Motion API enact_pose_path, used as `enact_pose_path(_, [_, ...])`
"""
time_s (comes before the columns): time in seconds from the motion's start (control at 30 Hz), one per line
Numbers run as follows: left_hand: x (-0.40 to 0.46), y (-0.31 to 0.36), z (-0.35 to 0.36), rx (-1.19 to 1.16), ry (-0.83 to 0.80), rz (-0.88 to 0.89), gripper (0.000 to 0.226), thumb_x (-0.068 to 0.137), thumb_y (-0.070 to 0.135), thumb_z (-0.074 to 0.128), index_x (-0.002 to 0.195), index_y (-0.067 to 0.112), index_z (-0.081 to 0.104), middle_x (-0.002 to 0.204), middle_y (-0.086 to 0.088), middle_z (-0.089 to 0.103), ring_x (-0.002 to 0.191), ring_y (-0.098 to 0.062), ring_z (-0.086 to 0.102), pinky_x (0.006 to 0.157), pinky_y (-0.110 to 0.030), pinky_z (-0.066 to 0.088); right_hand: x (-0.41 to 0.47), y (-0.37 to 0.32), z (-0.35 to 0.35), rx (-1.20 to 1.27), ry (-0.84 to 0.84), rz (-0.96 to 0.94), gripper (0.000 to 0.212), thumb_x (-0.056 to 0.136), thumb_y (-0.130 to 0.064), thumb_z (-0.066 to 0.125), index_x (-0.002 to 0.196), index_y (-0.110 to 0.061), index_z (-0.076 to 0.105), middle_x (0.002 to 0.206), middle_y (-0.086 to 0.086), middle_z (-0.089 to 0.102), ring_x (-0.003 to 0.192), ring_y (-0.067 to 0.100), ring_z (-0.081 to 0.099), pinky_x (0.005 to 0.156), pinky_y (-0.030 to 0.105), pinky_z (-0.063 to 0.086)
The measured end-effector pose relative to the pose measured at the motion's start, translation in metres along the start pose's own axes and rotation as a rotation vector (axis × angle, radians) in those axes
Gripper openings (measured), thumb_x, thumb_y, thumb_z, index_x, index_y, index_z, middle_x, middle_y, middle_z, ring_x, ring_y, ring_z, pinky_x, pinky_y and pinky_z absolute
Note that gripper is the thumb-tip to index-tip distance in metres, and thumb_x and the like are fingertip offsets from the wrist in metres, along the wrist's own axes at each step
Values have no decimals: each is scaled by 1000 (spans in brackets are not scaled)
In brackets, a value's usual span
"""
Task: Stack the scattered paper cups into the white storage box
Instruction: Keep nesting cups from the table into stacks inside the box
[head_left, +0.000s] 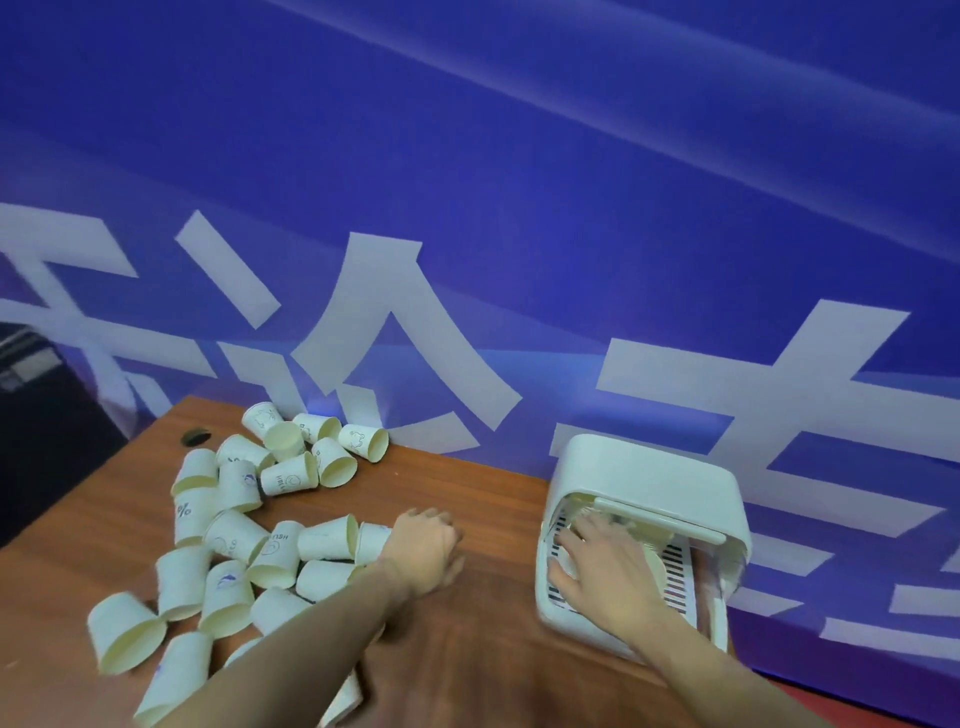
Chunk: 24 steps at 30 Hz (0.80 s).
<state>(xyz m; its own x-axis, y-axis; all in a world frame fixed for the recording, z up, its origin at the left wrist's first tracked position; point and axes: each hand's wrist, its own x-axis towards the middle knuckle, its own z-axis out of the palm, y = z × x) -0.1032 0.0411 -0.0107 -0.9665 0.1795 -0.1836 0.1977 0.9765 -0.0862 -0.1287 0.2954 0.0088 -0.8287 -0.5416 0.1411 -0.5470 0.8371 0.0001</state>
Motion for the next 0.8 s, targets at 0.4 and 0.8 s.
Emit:
enact_pose_path(0.4, [-69, -86, 33, -140, 27, -203, 70, 92, 55, 45, 152, 23, 27, 161, -5, 19, 150, -23, 11, 119, -43, 17, 47, -96, -6, 31, -300, -215, 65, 95, -54, 35, 154, -32, 18, 159, -1, 22, 145, 21, 19, 113, 40, 23])
enact_pose_path(0.8, [-102, -152, 72, -163, -35, -297, 68, 94, 56, 43, 151, 22, 29, 160, -5, 23, 147, -24, 19, 119, -43, 19, 90, -171, 14, 0, -369, -293, 59, 95, -48, 38, 151, -30, 27, 149, 1, 37, 137, 23, 29, 108, 39, 29])
